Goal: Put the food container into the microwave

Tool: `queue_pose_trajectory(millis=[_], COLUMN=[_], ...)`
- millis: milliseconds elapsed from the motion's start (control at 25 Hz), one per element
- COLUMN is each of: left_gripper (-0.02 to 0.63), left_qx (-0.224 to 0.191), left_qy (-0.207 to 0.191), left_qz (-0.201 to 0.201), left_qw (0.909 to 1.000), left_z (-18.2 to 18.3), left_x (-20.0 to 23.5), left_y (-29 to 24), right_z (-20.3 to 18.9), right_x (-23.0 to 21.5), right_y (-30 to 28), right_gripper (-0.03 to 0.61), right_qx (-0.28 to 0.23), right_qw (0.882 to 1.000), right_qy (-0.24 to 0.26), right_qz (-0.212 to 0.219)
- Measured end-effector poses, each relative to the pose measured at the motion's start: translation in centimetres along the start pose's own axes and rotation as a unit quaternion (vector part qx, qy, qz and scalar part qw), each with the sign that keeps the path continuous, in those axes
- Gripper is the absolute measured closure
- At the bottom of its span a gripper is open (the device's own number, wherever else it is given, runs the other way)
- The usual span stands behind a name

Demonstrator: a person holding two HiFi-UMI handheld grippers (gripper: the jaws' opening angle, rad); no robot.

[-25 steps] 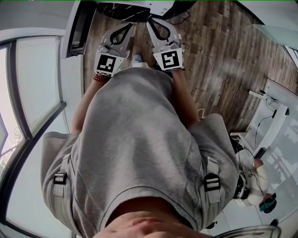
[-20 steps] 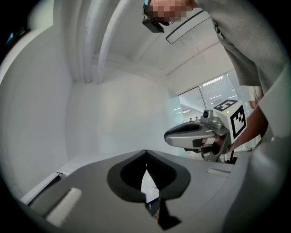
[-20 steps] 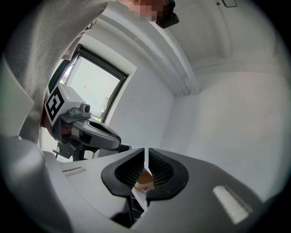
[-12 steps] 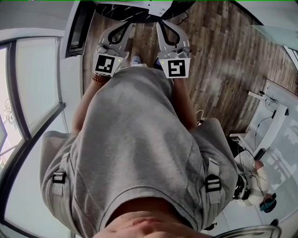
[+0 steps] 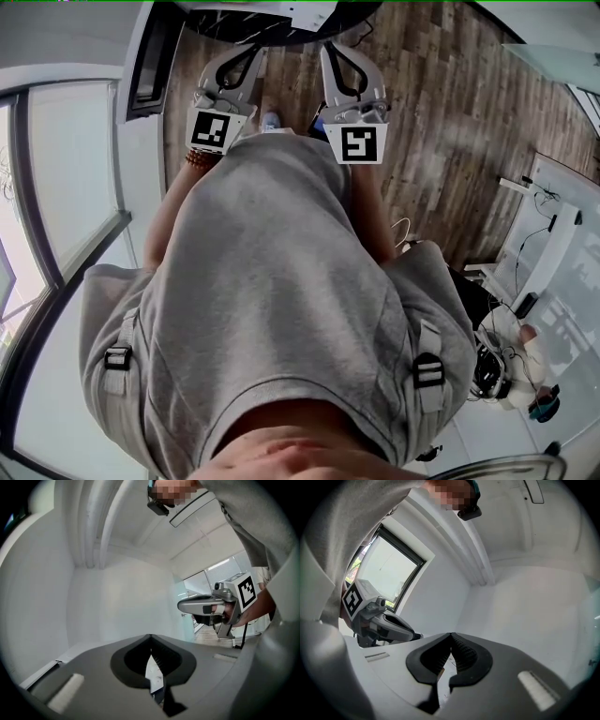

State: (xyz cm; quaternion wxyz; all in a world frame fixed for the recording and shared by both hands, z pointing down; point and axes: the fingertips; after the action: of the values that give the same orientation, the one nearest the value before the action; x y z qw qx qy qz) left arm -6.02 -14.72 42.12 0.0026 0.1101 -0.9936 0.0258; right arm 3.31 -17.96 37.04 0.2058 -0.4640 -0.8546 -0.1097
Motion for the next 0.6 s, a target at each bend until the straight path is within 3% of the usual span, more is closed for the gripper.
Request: queue_pose_trajectory(millis=[280, 440, 560, 600], left_gripper=[0.612, 0.612, 0.612, 0.612], left_qx=[0.004, 0.008, 0.007, 0.006], left_qy=[-0.006, -0.007, -0.008, -0.009], left_qz=[-0.016, -0.029, -0.038, -0.04], left_qw=[0.9998, 0.9995, 0.9992, 0.9991], left_z=[-0.3, -0.3, -0.1, 0.0], left_x=[-0.7, -1.4, -2.0, -2.1], left_y=[-0.3, -0.7, -1.1, -1.2], right_z=[-1.3, 0.5, -0.8, -0.5], right_x=[-1.0, -2.8, -3.1, -3.2], right_y=[0.9, 1.9, 3.3, 3.4], right_gripper=[0.566, 0.568, 0.568, 0.568], right_qx=[0.024, -0.019, 0.041, 0.04], right_qw=[1.0, 0.999, 0.998, 0.998], right_qy=[0.005, 0.026, 0.016, 0.017], right_qz=[-0.017, -0.039, -0.037, -0.038])
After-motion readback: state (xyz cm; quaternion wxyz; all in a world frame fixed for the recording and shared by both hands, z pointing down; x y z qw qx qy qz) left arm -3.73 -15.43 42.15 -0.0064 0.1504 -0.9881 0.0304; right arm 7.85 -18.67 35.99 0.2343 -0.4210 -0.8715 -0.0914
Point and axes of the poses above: the fingertips, and each gripper's own axes: y backward along the fingers, x to its left, z out of its top, and after that the axes turned 6 degrees about y, right-handed
